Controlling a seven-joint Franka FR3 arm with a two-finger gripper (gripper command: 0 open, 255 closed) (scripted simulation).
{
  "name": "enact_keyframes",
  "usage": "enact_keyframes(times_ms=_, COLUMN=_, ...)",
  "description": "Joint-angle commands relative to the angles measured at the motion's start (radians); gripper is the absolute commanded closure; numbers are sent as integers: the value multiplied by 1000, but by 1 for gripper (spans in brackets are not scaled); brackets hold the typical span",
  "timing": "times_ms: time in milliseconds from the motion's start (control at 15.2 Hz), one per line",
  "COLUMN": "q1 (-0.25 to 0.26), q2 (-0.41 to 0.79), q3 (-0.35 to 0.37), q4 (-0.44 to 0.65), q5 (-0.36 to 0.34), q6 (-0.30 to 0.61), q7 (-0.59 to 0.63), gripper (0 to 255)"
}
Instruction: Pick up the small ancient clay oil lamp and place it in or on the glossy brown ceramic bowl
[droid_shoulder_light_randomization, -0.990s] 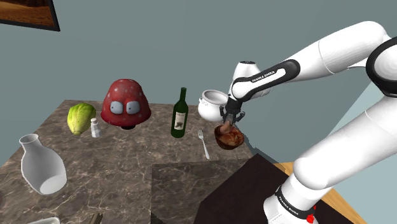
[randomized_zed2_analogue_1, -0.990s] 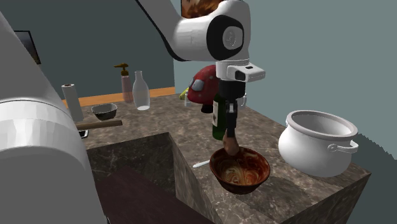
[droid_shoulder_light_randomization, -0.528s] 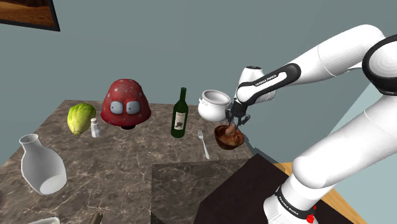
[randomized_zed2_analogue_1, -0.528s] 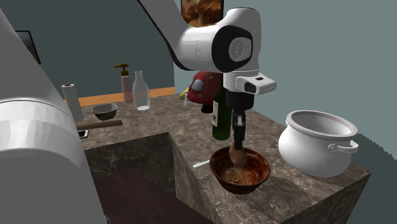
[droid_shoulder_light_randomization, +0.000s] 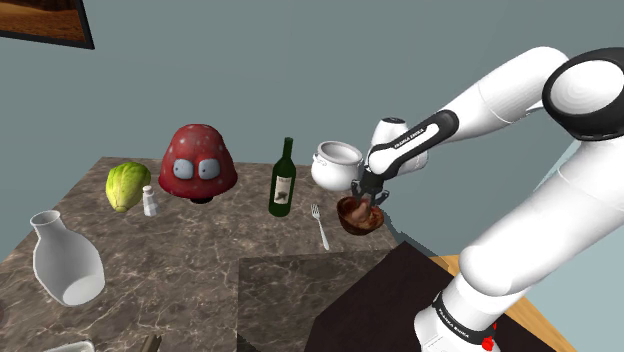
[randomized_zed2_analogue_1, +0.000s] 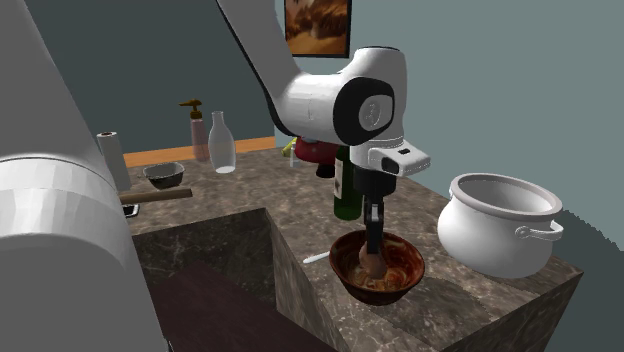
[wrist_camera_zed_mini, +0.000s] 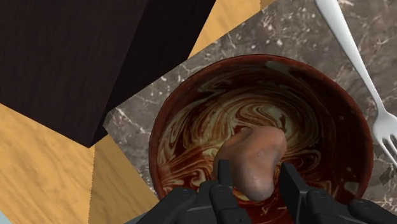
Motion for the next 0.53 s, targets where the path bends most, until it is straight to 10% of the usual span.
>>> enact_keyframes(times_ms=0, q1=-2, q2=27, q3=0, q4=-4, q5=-5, q6=31, q7=4, gripper=255)
enact_keyframes(times_ms=462, q1=-2, q2=34, q3=-1, q4=-5, q5=-6, q6=39, q7=5, gripper=255)
